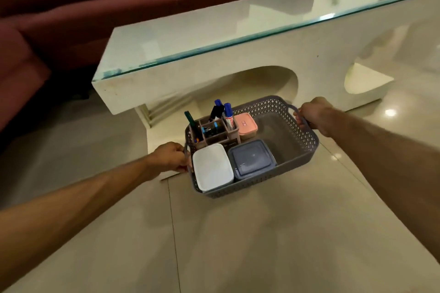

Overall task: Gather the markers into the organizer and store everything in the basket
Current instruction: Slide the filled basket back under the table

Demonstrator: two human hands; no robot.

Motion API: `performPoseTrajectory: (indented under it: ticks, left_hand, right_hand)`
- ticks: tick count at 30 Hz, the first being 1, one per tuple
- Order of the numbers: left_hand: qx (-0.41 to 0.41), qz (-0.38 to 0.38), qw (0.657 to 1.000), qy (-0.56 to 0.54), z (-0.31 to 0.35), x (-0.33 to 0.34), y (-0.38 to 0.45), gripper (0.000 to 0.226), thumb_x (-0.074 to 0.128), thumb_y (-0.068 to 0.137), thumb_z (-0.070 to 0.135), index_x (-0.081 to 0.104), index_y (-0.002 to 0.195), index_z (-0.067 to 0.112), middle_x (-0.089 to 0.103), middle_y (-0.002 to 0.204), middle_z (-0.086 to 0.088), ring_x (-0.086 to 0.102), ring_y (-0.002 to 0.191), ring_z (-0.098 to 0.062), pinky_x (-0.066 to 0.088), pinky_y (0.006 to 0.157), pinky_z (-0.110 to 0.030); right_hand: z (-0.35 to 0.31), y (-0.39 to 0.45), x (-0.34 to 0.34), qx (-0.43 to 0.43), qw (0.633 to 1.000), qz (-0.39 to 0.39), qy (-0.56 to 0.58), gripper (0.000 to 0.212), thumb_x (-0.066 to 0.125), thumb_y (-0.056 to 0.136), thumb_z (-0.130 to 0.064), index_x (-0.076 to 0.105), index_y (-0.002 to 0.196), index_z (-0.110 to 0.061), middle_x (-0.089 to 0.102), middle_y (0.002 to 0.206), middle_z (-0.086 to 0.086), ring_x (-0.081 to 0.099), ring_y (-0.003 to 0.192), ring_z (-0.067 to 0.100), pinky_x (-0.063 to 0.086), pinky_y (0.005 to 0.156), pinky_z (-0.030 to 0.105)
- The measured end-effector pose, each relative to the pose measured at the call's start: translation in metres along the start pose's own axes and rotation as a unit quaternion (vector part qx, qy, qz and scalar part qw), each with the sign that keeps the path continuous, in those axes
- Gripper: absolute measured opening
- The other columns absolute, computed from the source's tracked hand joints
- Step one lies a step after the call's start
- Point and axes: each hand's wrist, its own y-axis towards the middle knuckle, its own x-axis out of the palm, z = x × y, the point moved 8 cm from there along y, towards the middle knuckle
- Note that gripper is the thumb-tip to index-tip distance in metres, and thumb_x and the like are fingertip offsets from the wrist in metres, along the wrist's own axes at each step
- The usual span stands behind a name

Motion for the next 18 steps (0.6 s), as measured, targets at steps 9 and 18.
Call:
performPoseTrajectory:
  ticks: [9, 18]
  left_hand:
    - [0.011, 0.090, 0.991, -0.100, -0.025, -0.004, 0.030, 0.015, 0.063, 0.098, 0.004, 0.072, 0.109, 0.001, 0.074, 0.100, -0.018, 0.072, 0.087, -0.022, 0.062, 0.074, -0.026]
    - [-0.001, 0.250, 0.928, -0.277, -0.054, -0.005, 0.071, 0.011, 0.070, 0.095, 0.010, 0.080, 0.098, 0.012, 0.080, 0.100, -0.009, 0.074, 0.092, -0.028, 0.062, 0.090, -0.042]
  right_hand:
    - [0.023, 0.052, 0.042, 0.023, 0.994, -0.008, 0.103, 0.012, 0.063, 0.093, -0.002, 0.074, 0.095, 0.003, 0.072, 0.075, 0.012, 0.065, 0.058, 0.021, 0.057, 0.059, 0.031]
    - [0.008, 0.090, 0.083, 0.034, 0.959, -0.054, 0.275, 0.009, 0.080, 0.083, -0.007, 0.082, 0.089, -0.013, 0.080, 0.087, 0.006, 0.073, 0.077, 0.021, 0.061, 0.072, 0.034]
